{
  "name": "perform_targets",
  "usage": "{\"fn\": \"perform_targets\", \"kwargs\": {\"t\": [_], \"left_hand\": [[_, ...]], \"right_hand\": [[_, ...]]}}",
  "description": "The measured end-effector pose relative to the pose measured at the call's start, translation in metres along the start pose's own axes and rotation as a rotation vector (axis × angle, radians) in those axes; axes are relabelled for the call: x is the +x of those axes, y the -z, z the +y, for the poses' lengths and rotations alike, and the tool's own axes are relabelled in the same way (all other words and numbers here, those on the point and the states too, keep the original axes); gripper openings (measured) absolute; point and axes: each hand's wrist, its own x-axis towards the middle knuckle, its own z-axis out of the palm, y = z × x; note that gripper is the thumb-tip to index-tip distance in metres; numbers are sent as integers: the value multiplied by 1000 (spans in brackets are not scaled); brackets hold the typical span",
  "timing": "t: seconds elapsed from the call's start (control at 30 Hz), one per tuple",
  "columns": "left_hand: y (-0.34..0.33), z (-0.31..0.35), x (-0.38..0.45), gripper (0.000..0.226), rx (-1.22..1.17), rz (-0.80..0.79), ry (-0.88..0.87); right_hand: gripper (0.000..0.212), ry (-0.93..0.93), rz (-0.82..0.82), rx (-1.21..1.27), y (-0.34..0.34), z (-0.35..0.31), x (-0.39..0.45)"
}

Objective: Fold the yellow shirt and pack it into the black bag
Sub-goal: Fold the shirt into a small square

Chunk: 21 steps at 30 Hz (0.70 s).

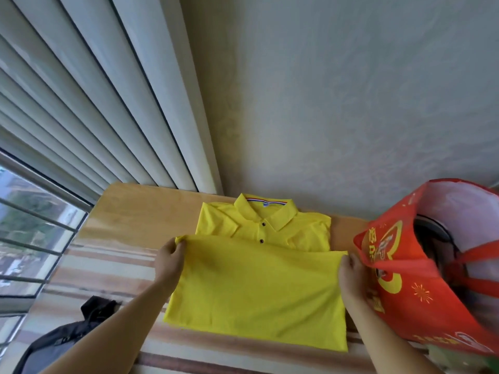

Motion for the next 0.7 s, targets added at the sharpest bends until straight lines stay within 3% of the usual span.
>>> {"fn": "perform_targets", "kwargs": {"t": [0.2, 0.37, 0.53, 0.7], "left_hand": [[-14, 28, 32, 20, -196, 9, -36], [-35, 51, 68, 22, -170, -11, -56], [-57, 73, 96, 27, -86, 11, -58], [-74, 70, 108, 30, 10, 19, -83]], "right_hand": [[54, -14, 107, -1, -24, -1, 36], [24, 122, 89, -10, -36, -15, 73], [30, 86, 137, 41, -54, -21, 108], [21, -29, 96, -223, -62, -22, 108]]}}
